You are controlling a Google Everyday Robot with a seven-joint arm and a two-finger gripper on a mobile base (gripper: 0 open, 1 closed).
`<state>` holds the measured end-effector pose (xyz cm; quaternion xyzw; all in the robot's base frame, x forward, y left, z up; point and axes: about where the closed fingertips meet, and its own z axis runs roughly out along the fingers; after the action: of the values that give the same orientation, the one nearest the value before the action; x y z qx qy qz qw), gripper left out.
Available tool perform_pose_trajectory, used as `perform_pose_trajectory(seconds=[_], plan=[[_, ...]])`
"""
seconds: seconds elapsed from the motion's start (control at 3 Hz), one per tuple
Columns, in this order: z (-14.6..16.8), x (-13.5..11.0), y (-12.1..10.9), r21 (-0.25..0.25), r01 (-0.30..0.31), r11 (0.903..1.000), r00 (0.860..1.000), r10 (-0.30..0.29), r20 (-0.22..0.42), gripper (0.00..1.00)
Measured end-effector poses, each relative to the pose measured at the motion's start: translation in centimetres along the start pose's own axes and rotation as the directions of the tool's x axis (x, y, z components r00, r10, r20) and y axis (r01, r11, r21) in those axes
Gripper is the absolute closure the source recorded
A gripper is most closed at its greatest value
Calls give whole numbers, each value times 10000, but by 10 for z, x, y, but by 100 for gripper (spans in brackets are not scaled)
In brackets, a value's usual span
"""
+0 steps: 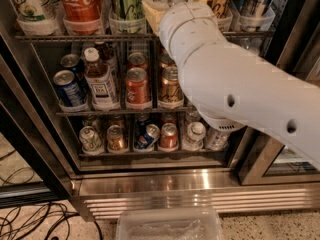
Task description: Pick water bottle from top shelf of fridge
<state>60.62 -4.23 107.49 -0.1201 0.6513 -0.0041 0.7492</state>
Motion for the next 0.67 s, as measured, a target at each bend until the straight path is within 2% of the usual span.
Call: perform_pose_trajectory(seconds=[0.67], plan=[[13, 7, -7, 209, -15, 9998, 9998, 19, -205, 32]])
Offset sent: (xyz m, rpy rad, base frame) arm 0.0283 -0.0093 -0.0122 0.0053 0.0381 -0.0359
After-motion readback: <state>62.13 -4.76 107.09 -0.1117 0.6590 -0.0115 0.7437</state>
